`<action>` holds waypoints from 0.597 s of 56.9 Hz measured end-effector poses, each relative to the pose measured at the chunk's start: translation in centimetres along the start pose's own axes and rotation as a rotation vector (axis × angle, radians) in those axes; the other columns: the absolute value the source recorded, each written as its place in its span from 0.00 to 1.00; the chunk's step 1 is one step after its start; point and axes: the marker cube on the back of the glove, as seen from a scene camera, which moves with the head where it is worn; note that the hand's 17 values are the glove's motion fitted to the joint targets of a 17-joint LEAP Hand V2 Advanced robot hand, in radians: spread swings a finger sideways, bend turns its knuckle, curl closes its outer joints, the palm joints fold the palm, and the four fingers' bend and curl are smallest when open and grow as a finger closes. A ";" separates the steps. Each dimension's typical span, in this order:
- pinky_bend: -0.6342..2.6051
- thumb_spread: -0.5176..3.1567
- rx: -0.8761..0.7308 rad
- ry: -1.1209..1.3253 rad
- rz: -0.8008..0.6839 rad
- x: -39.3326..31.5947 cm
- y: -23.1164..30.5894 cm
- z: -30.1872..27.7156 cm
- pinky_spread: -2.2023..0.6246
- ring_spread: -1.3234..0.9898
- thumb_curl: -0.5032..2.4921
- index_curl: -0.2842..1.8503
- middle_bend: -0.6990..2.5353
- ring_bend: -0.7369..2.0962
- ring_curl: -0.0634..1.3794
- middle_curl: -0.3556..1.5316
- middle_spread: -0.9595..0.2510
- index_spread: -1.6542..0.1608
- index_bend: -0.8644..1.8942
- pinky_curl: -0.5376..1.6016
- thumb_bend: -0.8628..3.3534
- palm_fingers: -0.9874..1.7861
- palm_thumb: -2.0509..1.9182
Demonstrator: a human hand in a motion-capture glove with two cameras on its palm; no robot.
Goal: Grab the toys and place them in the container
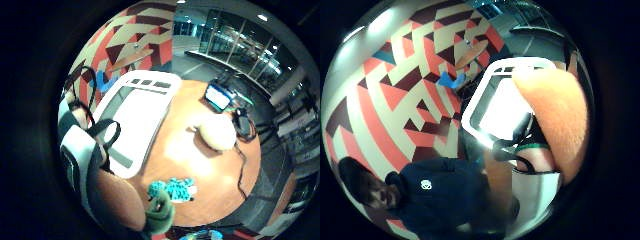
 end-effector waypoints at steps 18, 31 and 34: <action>0.51 0.49 -0.291 0.077 -0.102 -1.9 0.4 4.7 0.73 0.49 0.33 0.30 0.38 0.55 0.35 0.55 0.67 0.79 0.45 0.48 0.19 0.24 0.57; 0.46 0.48 -0.447 0.200 -0.044 2.9 7.9 1.0 0.78 0.54 0.30 0.28 0.28 0.39 0.22 0.46 0.75 0.78 0.38 0.43 0.20 0.27 0.53; 0.45 0.48 -0.478 0.246 -0.008 4.4 10.1 0.6 0.78 0.55 0.30 0.28 0.27 0.37 0.21 0.45 0.76 0.78 0.36 0.42 0.20 0.27 0.53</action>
